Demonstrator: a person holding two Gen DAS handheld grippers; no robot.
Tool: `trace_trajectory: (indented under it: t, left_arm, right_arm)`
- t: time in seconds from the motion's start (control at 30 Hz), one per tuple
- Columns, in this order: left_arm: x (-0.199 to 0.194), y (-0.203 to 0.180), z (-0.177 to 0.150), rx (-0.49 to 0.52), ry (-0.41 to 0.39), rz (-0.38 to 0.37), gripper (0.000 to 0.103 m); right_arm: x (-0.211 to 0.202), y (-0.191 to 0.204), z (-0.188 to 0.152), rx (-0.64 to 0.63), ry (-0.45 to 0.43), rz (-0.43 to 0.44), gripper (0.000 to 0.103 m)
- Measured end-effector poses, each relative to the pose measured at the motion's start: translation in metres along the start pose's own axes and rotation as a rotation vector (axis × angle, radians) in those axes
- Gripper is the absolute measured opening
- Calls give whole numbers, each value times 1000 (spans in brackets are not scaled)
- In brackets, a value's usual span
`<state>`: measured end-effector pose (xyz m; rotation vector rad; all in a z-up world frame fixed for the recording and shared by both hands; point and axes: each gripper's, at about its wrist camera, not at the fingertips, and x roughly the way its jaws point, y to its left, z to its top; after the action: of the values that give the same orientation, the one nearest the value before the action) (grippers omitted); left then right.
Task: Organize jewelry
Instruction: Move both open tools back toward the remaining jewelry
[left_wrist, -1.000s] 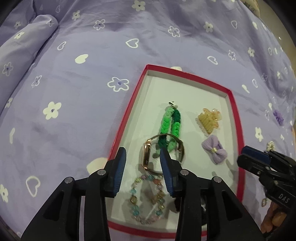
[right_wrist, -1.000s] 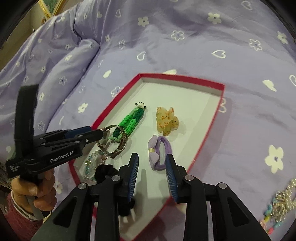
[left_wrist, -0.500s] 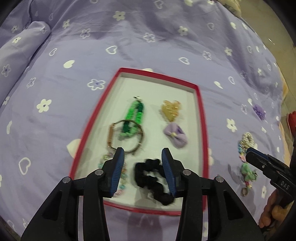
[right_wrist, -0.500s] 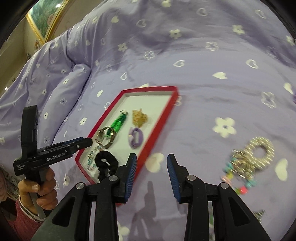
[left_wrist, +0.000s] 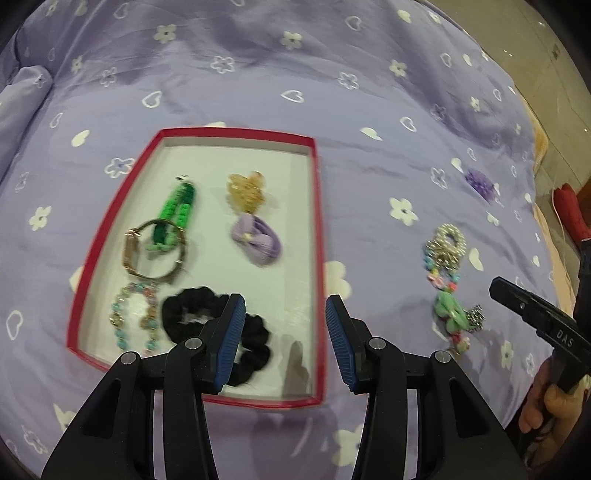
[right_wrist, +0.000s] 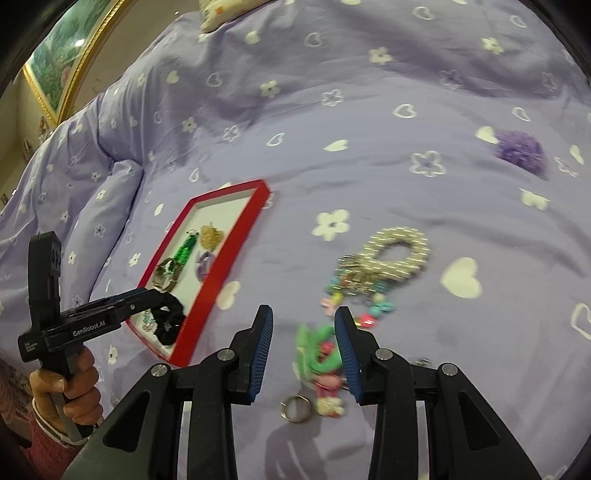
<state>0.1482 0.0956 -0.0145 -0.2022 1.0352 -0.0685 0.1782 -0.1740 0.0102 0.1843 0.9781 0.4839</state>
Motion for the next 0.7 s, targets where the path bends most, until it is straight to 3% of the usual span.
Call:
trace_trajectory:
  t: [0.37, 0.7]
  left_arm:
    - [7, -46, -7, 58, 32, -82, 45]
    - [31, -100, -4, 126, 89, -167, 45]
  right_arm:
    - [-17, -43, -10, 65, -17, -58, 38]
    - [-7, -69, 1, 91, -20, -86, 38]
